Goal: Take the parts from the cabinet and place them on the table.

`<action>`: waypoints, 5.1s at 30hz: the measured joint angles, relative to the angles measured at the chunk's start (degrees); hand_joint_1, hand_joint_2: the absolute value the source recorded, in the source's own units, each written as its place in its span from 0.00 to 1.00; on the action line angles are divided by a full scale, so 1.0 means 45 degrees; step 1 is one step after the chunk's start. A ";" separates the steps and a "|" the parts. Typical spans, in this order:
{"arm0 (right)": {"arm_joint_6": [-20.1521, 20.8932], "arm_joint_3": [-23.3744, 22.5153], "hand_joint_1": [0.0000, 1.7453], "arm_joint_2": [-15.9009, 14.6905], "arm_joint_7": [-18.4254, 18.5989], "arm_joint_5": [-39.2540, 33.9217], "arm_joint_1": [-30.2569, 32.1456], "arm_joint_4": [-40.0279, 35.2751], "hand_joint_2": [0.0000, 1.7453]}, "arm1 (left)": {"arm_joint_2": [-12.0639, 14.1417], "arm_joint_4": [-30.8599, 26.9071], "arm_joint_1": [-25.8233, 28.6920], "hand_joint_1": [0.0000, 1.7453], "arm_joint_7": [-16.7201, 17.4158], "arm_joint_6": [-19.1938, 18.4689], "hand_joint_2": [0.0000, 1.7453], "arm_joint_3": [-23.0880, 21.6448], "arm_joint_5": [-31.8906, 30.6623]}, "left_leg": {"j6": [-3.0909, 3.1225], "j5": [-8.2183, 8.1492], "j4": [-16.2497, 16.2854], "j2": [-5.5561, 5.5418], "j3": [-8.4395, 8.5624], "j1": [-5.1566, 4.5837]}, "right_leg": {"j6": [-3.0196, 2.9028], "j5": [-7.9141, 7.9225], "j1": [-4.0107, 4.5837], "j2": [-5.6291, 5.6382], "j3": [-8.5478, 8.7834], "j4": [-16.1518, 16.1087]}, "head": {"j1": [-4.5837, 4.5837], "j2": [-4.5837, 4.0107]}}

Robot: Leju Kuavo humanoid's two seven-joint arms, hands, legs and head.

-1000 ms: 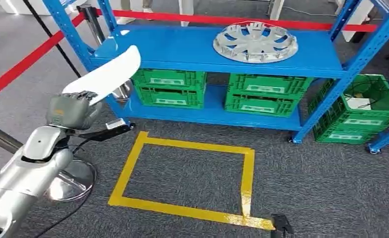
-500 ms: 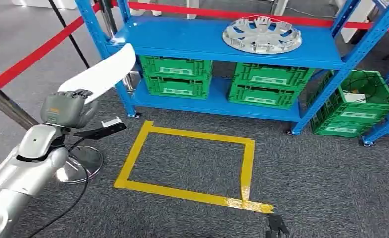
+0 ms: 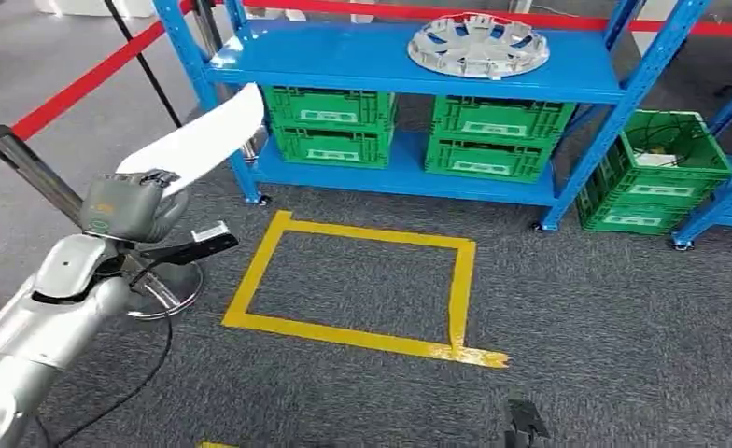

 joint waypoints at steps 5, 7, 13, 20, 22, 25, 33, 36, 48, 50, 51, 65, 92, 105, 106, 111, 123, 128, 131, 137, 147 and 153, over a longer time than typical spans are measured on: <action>0.0087 0.0083 0.00 0.0015 -0.0029 -0.0025 0.0007 -0.0005 0.00 | 0.0049 -0.0004 0.0050 1.00 -0.0155 -0.0029 1.00 -0.0078 0.0340 | -0.0080 -0.0729 0.3414 0.0002 -0.0236 -0.0005 | -0.0019 0.0703 0.0043 -0.0071 -0.1004 0.0112 | 0.0000 0.0000; 0.0102 0.0107 0.00 0.0024 -0.0029 -0.0034 0.0000 -0.0005 0.00 | 0.0049 -0.0005 0.0038 1.00 -0.0282 -0.0077 1.00 -0.0087 0.0573 | 0.0059 -0.0083 0.1944 0.0002 0.0949 -0.0028 | 0.0032 0.0880 0.0066 -0.0079 -0.1327 0.0211 | 0.0005 0.0000; 0.0117 0.0238 0.00 0.0083 -0.0044 -0.0141 0.0002 -0.0019 0.00 | 0.0053 -0.0049 -0.0037 1.00 -0.0345 -0.0213 1.00 -0.0097 0.0928 | 0.0551 -0.0842 -0.0752 0.0018 0.2471 -0.0205 | 0.0446 0.1340 0.0065 -0.0180 -0.1577 0.0211 | 0.0010 0.0000; 0.0155 0.0306 0.00 0.0083 -0.0015 -0.0214 0.0105 -0.0019 0.00 | 0.0034 -0.0068 0.0064 1.00 -0.0505 -0.0407 1.00 -0.0097 0.1399 | 0.0738 -0.0155 -0.0900 0.0044 0.1859 -0.0108 | 0.0759 -0.0775 -0.0013 0.0020 -0.3063 0.3995 | 0.0107 0.0000; 0.0224 0.0306 0.00 0.0083 -0.0015 -0.0258 0.0120 -0.0019 0.00 | 0.0039 -0.0078 0.0066 1.00 -0.0515 -0.0417 1.00 -0.0097 0.1414 | 0.0664 -0.0086 -0.0786 -0.0004 0.1695 -0.0102 | 0.0718 0.0091 -0.0046 0.0021 -0.1837 0.2109 | 0.0107 0.0000; 0.0408 0.0306 0.00 0.0078 -0.0155 -0.0432 0.0076 -0.0019 0.00 | 0.0078 -0.0112 0.0032 1.00 -0.0515 -0.0475 1.00 -0.0087 0.1462 | 0.0500 -0.0025 -0.0571 -0.0011 0.1479 -0.0187 | 0.0500 0.0328 -0.0031 0.0079 -0.0716 0.0231 | 0.0078 0.0000; 0.0704 0.0291 0.00 0.0083 -0.0622 -0.0802 0.0166 -0.0024 0.00 | 0.0107 -0.0121 -0.0008 1.00 -0.0534 -0.0573 1.00 -0.0092 0.1569 | 0.0555 0.0244 -0.0744 -0.0010 0.1410 -0.0159 | 0.0341 0.0526 0.0035 0.0064 -0.0872 0.0215 | 0.0087 0.0000; 0.0782 0.0277 0.00 0.0078 -0.0942 -0.0948 0.0167 -0.0024 0.00 | 0.0180 -0.0165 0.0000 1.00 -0.0534 -0.0612 1.00 -0.0092 0.1642 | 0.0453 0.0309 -0.0784 -0.0011 0.1393 -0.0144 | 0.0288 0.0560 0.0051 0.0058 -0.0909 0.0225 | 0.0092 0.0000; 0.1010 0.0253 0.00 0.0078 -0.1249 -0.1083 0.0220 -0.0024 0.00 | 0.0374 -0.0325 0.0061 1.00 -0.0529 -0.0617 1.00 -0.0097 0.1705 | 0.0335 0.0367 -0.0775 -0.0011 0.1275 -0.0138 | 0.0273 0.0637 0.0052 0.0049 -0.1008 0.0231 | 0.0092 0.0000; 0.1010 0.0253 0.00 0.0078 -0.1307 -0.1103 0.0245 -0.0024 0.00 | 0.0413 -0.0335 0.0107 1.00 -0.0534 -0.0602 1.00 -0.0097 0.1725 | 0.0335 0.0368 -0.0773 -0.0011 0.1267 -0.0141 | 0.0276 0.0641 0.0048 0.0049 -0.1016 0.0231 | 0.0092 0.0000; 0.1010 0.0253 0.00 0.0078 -0.1331 -0.1132 0.0259 -0.0024 0.00 | 0.0437 -0.0360 0.0142 1.00 -0.0534 -0.0602 1.00 -0.0097 0.1734 | 0.0336 0.0368 -0.0769 -0.0011 0.1263 -0.0141 | 0.0277 0.0643 0.0048 0.0048 -0.1016 0.0231 | 0.0092 0.0000; 0.0981 0.0151 0.00 0.0078 -0.1428 -0.1215 0.0367 -0.0024 0.00 | 0.0612 -0.0427 0.0264 1.00 -0.0534 -0.0597 1.00 -0.0092 0.1778 | 0.0337 0.0369 -0.0746 -0.0011 0.1248 -0.0141 | 0.0287 0.0655 0.0048 0.0047 -0.1023 0.0231 | 0.0092 0.0000; -0.0792 0.0262 0.00 0.0102 -0.1763 -0.1059 0.0391 0.0000 0.00 | 0.1190 -0.1078 0.0642 1.00 -0.0311 -0.0655 1.00 0.0044 0.1555 | -0.0175 -0.0319 0.1168 -0.0365 -0.0172 0.0116 | 0.0168 0.0240 -0.0228 0.0029 -0.0739 0.0473 | -0.0044 0.0000; -0.0627 0.0301 0.00 0.0136 -0.2181 -0.1098 0.0284 0.0000 0.00 | 0.1317 -0.1345 0.0877 1.00 -0.0306 -0.0704 1.00 0.0238 0.1535 | 0.0515 0.0011 -0.0539 0.0217 0.1398 -0.0039 | 0.0718 0.0025 -0.0113 -0.1701 -0.0714 0.0383 | -0.0052 0.0000; -0.0578 0.0301 0.00 0.0136 -0.2254 -0.1103 0.0266 0.0000 0.00 | 0.1331 -0.1394 0.0829 1.00 -0.0306 -0.0704 1.00 0.0262 0.1530 | 0.0567 0.0031 -0.0539 0.0113 0.1379 -0.0021 | 0.0741 -0.0319 -0.0122 -0.0867 -0.0846 0.0823 | -0.0044 0.0000; 0.0035 0.0301 0.00 0.0141 -0.2934 -0.1185 0.0453 -0.0010 0.00 | 0.1336 -0.1472 0.1068 1.00 -0.0282 -0.0762 1.00 0.0282 0.1526 | 0.0720 0.0098 -0.0533 -0.0750 0.1287 -0.0098 | 0.0663 -0.1507 -0.0047 0.0048 -0.2742 0.4458 | 0.0010 0.0000; 0.0860 0.0359 0.00 0.0462 -0.5422 -0.1093 0.0688 -0.0049 0.00 | 0.1884 -0.2273 0.1819 1.00 -0.0262 -0.0767 1.00 0.0962 0.1627 | 0.0040 -0.0672 0.1118 -0.0422 0.0204 -0.0063 | 0.0073 0.0531 -0.0106 0.0485 -0.0691 0.0079 | -0.0287 0.0000; 0.0874 0.0423 0.00 0.0636 -0.5994 -0.1103 0.0660 -0.0010 0.00 | 0.2006 -0.2628 0.2398 1.00 -0.0262 -0.0786 1.00 0.1166 0.1647 | -0.0269 -0.0530 0.1988 0.0028 -0.0118 0.0237 | 0.0184 0.0330 -0.0156 -0.0756 -0.0602 0.0137 | -0.0301 0.0000; 0.0898 0.0437 0.00 0.0684 -0.6346 -0.1190 0.0572 0.0044 0.00 | 0.2079 -0.2778 0.2366 1.00 -0.0262 -0.0796 1.00 0.1302 0.1647 | -0.0191 -0.0023 -0.0241 0.1024 0.1097 0.0018 | 0.0462 0.0089 -0.0045 -0.1246 -0.0555 0.0287 | -0.0365 0.0000; 0.1321 0.0802 0.00 0.0889 -0.7291 -0.1307 0.0171 0.0311 0.00 | 0.2268 -0.3332 0.2878 1.00 -0.0233 -0.0874 1.00 0.1627 0.1516 | 0.0549 -0.0004 -0.0296 0.0180 0.1073 0.0081 | 0.0798 -0.0635 -0.0175 -0.0386 -0.0700 0.0963 | -0.0262 0.0000; 0.1806 0.0972 0.00 0.0816 -0.5835 -0.1350 0.0382 0.0325 0.00 | 0.2156 -0.3483 0.2843 1.00 -0.0252 -0.1078 1.00 0.1622 0.1438 | 0.0617 -0.0003 -0.0235 -0.1582 0.1063 -0.0146 | 0.0090 0.0317 -0.0017 0.1225 -0.1086 0.0479 | -0.0268 0.0000; 0.2346 0.1253 0.00 0.0792 -0.4069 -0.1516 0.0524 0.0369 0.00 | 0.2151 -0.3244 0.2379 1.00 -0.0408 -0.1029 1.00 0.1559 0.1604 | 0.0197 -0.0558 0.0706 -0.0497 0.0443 -0.0112 | 0.0060 0.0461 -0.0022 0.0252 -0.0628 0.0081 | -0.0335 0.0000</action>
